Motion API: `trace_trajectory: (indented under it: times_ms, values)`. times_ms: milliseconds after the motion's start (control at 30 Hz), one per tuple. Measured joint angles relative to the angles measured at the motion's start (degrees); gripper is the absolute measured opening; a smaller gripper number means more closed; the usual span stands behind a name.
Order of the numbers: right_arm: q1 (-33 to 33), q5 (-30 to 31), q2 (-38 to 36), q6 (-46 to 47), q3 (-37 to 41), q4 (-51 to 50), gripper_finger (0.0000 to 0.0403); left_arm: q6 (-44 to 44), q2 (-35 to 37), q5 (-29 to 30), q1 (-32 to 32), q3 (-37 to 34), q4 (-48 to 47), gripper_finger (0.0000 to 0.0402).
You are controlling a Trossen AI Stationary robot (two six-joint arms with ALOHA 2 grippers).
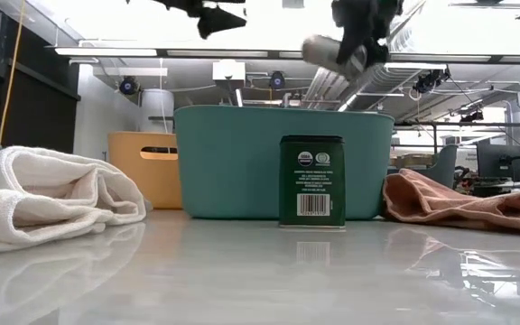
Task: Sort spices by type
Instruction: Put the gold seasoning bottle into the blue bin
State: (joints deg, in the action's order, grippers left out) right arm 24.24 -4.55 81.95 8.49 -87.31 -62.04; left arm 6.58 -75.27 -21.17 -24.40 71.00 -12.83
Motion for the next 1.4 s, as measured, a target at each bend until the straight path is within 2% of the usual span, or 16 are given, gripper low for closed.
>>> trace_trajectory:
  times_ms: [100, 167, 300, 400, 533, 700, 867, 967, 1100, 1267, 1400]
  values:
    - [-5.7, 0.6, -0.1, 0.3, 0.0, 1.9, 0.0274, 9.6, -4.1, 0.3, 2.6, 3.8, -3.4, 0.029]
    - [-9.0, 3.1, 0.4, 0.4, 0.0, 3.9, 0.0274, 12.5, -6.1, 2.8, 4.1, 6.0, -5.1, 0.029]
    - [-13.4, 9.7, 0.6, 1.1, 0.0, 8.6, 0.0274, 12.4, -7.9, 7.9, 5.9, 8.0, -5.9, 0.029]
    - [-14.5, 11.8, 0.2, 3.3, 0.0, 13.8, 0.0274, 8.3, -7.9, 8.1, 5.9, 8.0, -5.7, 0.029]
    - [-15.7, 13.1, -0.1, 4.5, 0.0, 21.3, 0.0274, 2.3, -7.4, 1.4, 4.0, 7.1, -4.8, 0.029]
    - [-17.1, 12.0, -0.2, 3.9, 0.0, 28.4, 0.0274, -8.3, -7.4, -13.6, -0.6, 6.5, 3.4, 0.029]
    - [-17.6, 10.6, -0.2, 2.4, 0.0, 33.0, 0.0274, -16.1, -7.2, -17.5, -2.7, 6.6, 15.5, 0.029]
    - [-17.5, 10.6, -0.7, 1.6, 0.0, 34.9, 0.0274, -19.6, -7.0, -18.4, -2.6, 6.6, 21.0, 0.029]
    - [-17.5, 9.9, -1.1, 1.2, 0.0, 41.6, 0.0274, -19.9, -7.1, -18.2, -1.2, 6.6, 23.0, 0.029]
    - [-17.5, 6.9, -1.0, 1.6, 0.0, 46.1, 0.0274, -18.0, -7.1, -12.9, 0.7, 6.6, 24.1, 0.029]
    - [-17.5, 6.6, -0.3, 1.6, 0.0, 47.1, 0.0274, -18.4, -7.3, -11.9, 1.9, 6.6, 27.6, 0.029]
